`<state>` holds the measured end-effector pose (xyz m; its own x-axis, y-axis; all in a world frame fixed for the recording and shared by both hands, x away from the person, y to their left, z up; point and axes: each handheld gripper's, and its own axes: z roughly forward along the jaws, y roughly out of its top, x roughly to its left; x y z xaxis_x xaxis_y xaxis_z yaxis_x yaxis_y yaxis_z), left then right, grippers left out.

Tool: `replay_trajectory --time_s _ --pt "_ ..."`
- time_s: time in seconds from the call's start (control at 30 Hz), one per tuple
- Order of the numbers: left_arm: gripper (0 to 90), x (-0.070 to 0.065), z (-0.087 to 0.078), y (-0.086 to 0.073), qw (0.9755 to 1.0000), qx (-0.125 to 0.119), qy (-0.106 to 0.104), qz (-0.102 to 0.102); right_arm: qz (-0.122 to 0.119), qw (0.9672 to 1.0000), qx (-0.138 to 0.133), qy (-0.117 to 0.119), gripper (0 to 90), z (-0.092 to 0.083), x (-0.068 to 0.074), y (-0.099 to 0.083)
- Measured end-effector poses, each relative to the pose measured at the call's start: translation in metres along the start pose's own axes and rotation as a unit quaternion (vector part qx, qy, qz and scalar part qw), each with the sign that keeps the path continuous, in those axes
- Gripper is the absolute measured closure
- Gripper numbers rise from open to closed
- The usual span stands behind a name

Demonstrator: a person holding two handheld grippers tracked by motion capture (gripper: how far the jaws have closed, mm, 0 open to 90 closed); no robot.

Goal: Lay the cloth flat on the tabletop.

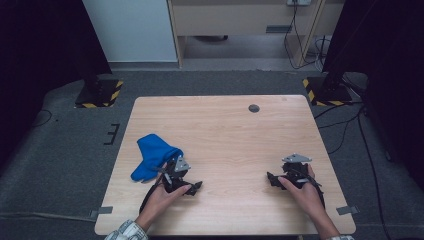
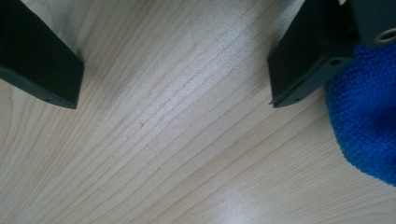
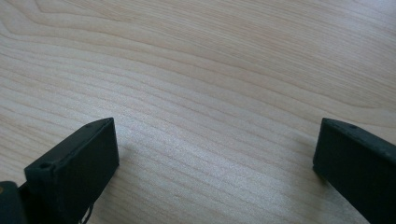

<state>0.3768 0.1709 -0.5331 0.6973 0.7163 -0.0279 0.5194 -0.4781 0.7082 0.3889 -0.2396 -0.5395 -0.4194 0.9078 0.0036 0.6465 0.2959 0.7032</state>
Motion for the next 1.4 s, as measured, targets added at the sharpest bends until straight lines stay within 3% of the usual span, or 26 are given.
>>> replay_trajectory --time_s 0.4,0.43,0.53,0.77,1.0,1.17,1.4 --pt "4.1 0.000 -0.019 0.006 0.9991 -0.040 0.009 0.009 0.001 1.0000 0.001 0.000 0.5 0.000 0.000 0.000" --pt "4.3 0.001 -0.025 0.007 0.9986 -0.049 0.022 0.003 0.000 1.0000 0.000 0.000 0.5 0.000 0.000 0.000" --pt "4.6 0.005 -0.033 0.009 0.9977 -0.061 0.028 -0.008 0.000 1.0000 0.000 0.000 0.5 0.000 0.000 0.000" --pt "4.7 0.022 -0.048 0.010 0.9952 -0.081 0.051 -0.019 0.001 1.0000 0.001 0.000 0.5 0.000 0.000 0.000" --pt "5.5 0.049 -0.064 0.002 0.9903 -0.086 0.101 -0.042 -0.003 1.0000 0.000 0.002 0.5 0.000 -0.001 0.000" --pt "5.8 0.059 -0.071 0.000 0.9875 -0.096 0.114 -0.052 -0.003 1.0000 0.000 0.002 0.5 0.000 -0.001 0.000" --pt "6.1 0.070 -0.071 -0.007 0.9863 -0.090 0.127 -0.055 -0.003 1.0000 0.000 0.003 0.5 0.000 -0.001 0.000"
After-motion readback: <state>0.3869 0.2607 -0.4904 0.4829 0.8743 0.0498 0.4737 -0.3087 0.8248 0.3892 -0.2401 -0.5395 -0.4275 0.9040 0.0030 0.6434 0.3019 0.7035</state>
